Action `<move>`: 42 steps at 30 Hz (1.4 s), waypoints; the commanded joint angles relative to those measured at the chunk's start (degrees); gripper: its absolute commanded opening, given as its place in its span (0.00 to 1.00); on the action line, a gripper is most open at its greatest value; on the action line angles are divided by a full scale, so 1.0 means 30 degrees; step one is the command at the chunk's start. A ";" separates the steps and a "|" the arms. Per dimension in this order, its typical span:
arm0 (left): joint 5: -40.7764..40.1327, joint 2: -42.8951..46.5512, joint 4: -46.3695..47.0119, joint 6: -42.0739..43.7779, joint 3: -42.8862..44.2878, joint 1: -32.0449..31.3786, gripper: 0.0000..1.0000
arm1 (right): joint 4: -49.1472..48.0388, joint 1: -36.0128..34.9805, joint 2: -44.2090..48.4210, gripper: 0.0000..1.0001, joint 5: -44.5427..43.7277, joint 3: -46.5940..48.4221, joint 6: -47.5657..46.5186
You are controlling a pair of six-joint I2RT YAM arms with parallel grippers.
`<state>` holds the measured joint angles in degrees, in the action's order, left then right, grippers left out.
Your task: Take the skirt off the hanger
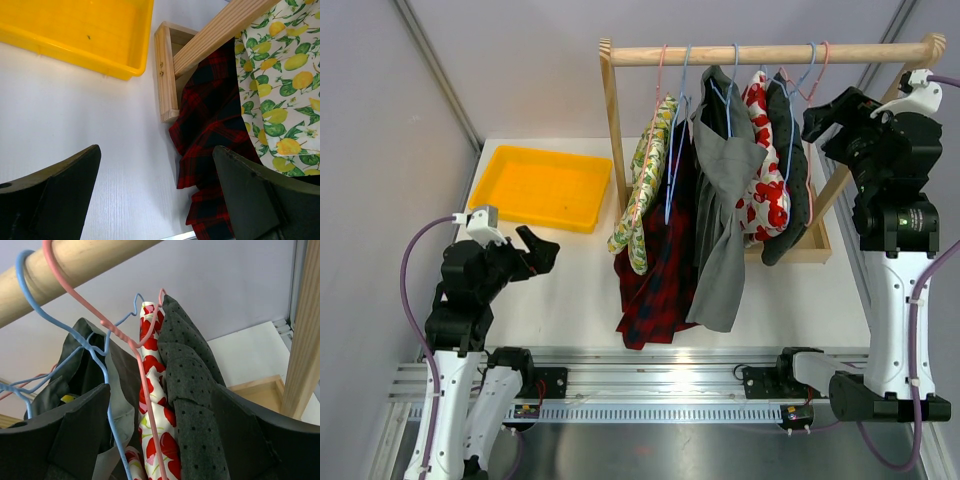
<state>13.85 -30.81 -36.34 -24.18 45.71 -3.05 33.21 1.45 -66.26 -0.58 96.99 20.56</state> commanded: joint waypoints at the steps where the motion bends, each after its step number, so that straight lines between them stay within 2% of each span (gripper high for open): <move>1: 0.0746 0.0162 0.0687 0.0181 -0.0033 -0.0067 0.99 | -0.1461 0.0043 0.0203 0.88 -0.0130 -0.0512 -0.0377; 9: 0.0717 0.0103 0.0687 0.0151 -0.0062 -0.0038 0.99 | -0.1667 0.0043 -0.0179 0.83 0.0076 -0.1713 -0.0319; 13: 0.0629 0.0045 0.0687 0.0122 -0.0091 -0.0038 0.99 | -0.1754 0.0014 -0.0267 0.69 0.0105 -0.2036 -0.0348; 14: 0.0629 0.0016 0.0687 0.0122 -0.0091 -0.0067 0.99 | -0.1783 0.0043 -0.0267 0.56 0.0105 -0.2153 -0.0464; 16: 0.0628 -0.0014 0.0687 0.0122 -0.0091 -0.0038 0.99 | -0.1754 0.0043 -0.0355 0.41 0.0105 -0.2155 -0.0553; 18: 0.0571 -0.0043 0.0657 0.0122 -0.0062 -0.0038 0.99 | -0.1638 0.0043 -0.0442 0.18 0.0105 -0.2125 -0.0641; 20: 0.0541 -0.0043 0.0657 0.0122 -0.0062 -0.0068 0.99 | -0.1608 0.0043 -0.0443 0.00 0.0105 -0.2067 -0.0787; 25: 0.0570 -0.0043 0.0657 0.0239 -0.0033 -0.0038 0.99 | -0.1725 0.0043 -0.0501 0.00 0.0076 -0.1337 -0.0963; 32: -0.0014 0.0132 0.0861 0.0385 0.0055 -0.0038 0.99 | -0.0818 0.0043 -0.1321 0.00 -0.0685 0.3052 -0.1256; 35: 0.0013 0.0016 0.1183 0.0270 0.0463 -0.0096 0.99 | -0.0087 0.0043 -0.1205 0.00 -0.0744 0.3995 -0.1198; 39: 0.0247 -0.1299 0.1127 0.0180 0.3679 -0.0798 0.99 | 0.0938 0.0043 0.0516 0.00 -0.1182 0.3326 -0.1169; 40: 0.0161 -0.2492 0.0807 0.0442 0.5834 -0.1380 0.99 | 0.1115 0.0043 0.0901 0.00 -0.1445 0.2831 -0.1169; 42: -0.0219 -0.3845 0.0192 0.0765 0.8188 -0.2289 0.99 | 0.1817 0.0043 0.2043 0.00 -0.1768 0.2418 -0.1081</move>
<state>13.47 -38.09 -39.11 -23.66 58.81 -6.94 39.35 1.52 -66.22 -3.20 104.36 17.96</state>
